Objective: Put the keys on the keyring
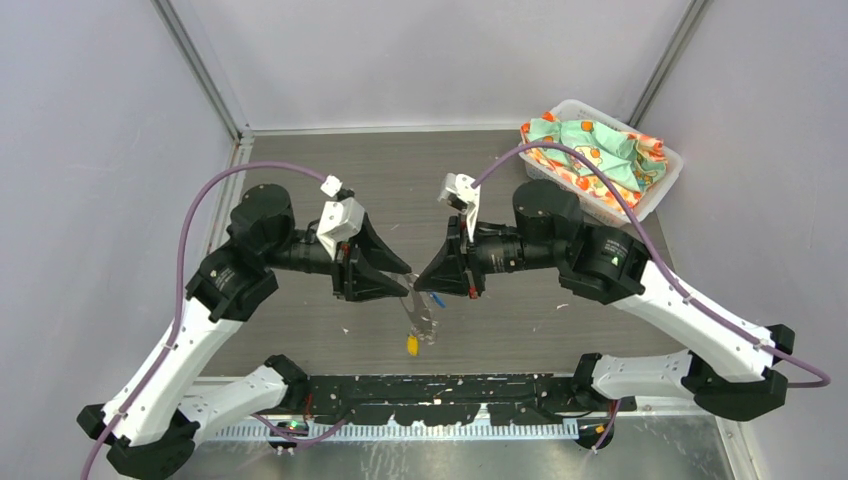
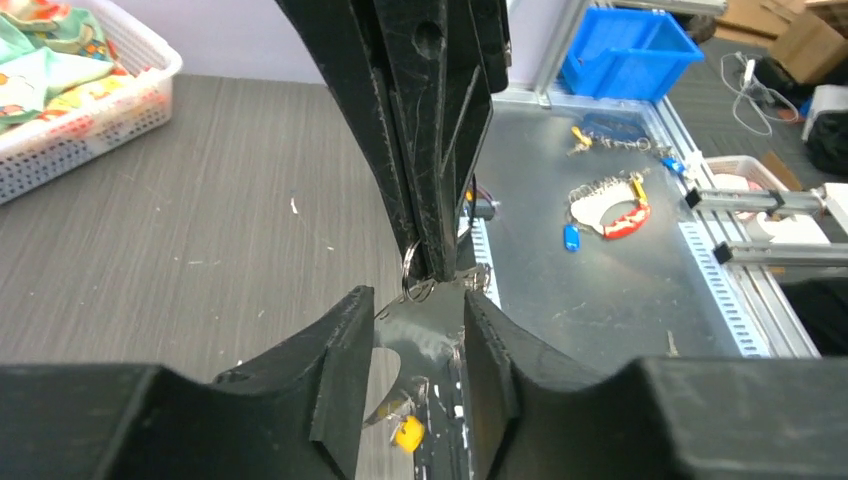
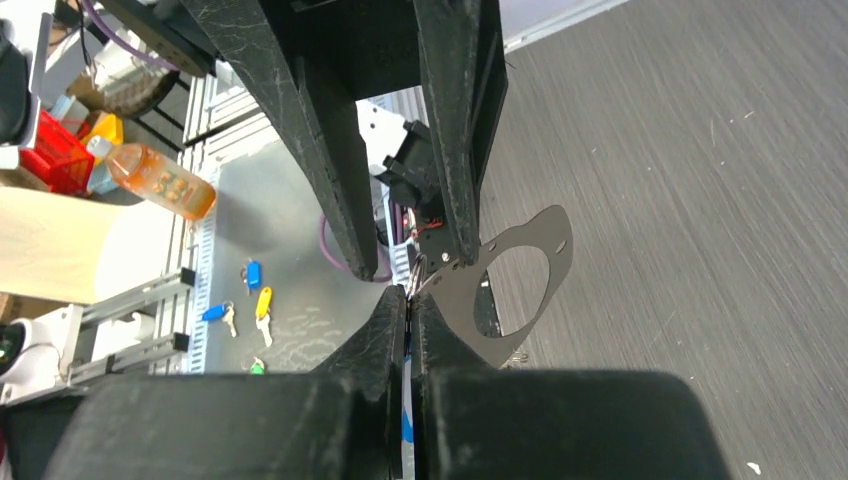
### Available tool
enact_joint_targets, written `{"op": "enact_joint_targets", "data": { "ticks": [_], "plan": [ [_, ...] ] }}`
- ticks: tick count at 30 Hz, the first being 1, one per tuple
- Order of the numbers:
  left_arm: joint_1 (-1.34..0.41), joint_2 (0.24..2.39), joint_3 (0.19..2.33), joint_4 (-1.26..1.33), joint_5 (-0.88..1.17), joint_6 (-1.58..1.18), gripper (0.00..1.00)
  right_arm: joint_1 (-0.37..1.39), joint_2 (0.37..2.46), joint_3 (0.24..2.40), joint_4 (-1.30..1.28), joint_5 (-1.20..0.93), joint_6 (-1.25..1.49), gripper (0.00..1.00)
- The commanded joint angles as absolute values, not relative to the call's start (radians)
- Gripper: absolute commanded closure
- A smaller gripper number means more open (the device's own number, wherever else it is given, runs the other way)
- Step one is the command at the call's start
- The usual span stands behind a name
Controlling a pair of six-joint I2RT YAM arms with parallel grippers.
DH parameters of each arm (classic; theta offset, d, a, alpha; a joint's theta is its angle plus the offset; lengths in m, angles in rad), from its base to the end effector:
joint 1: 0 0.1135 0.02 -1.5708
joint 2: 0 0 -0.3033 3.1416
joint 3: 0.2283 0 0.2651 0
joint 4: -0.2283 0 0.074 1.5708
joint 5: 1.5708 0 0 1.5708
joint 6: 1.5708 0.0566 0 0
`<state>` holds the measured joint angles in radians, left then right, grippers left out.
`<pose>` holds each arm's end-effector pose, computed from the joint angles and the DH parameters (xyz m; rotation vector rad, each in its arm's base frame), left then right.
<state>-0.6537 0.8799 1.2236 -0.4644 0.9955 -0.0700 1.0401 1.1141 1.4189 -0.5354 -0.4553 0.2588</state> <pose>0.0931 -0.1311 0.4781 1.2352 1.3513 -1.3557 0.0980 0.2162 0.4919 -1.0760 1.6706 1.2972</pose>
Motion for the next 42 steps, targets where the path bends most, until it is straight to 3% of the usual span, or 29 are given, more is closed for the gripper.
{"op": "enact_joint_targets", "data": {
  "ticks": [1,7,11,23,35,39,42],
  "plan": [
    [-0.654,0.929,1.332,-0.684,1.08,0.12,0.58,1.036,1.175,1.571,-0.728,-0.513,0.196,0.99],
    [-0.655,0.991,1.396,-0.762,1.118,0.18,0.57,1.037,1.258,1.675,-0.851,-0.555,0.163,0.99],
    [-0.654,1.011,1.411,-0.787,1.142,0.18,0.69,1.037,1.281,1.71,-0.878,-0.55,0.157,0.99],
    [-0.655,1.035,1.397,-0.768,1.137,0.179,0.71,1.037,1.329,1.761,-0.897,-0.563,0.148,0.99],
    [-0.657,1.018,1.382,-0.724,1.118,0.179,0.98,1.038,1.346,1.769,-0.895,-0.576,0.153,0.99],
    [-0.657,1.008,1.381,-0.715,1.101,0.201,1.0,1.037,1.356,1.771,-0.895,-0.578,0.157,0.99],
    [-0.657,0.98,1.363,-0.681,1.05,0.188,1.0,1.036,1.329,1.753,-0.863,-0.559,0.17,0.84]
  ]
}}
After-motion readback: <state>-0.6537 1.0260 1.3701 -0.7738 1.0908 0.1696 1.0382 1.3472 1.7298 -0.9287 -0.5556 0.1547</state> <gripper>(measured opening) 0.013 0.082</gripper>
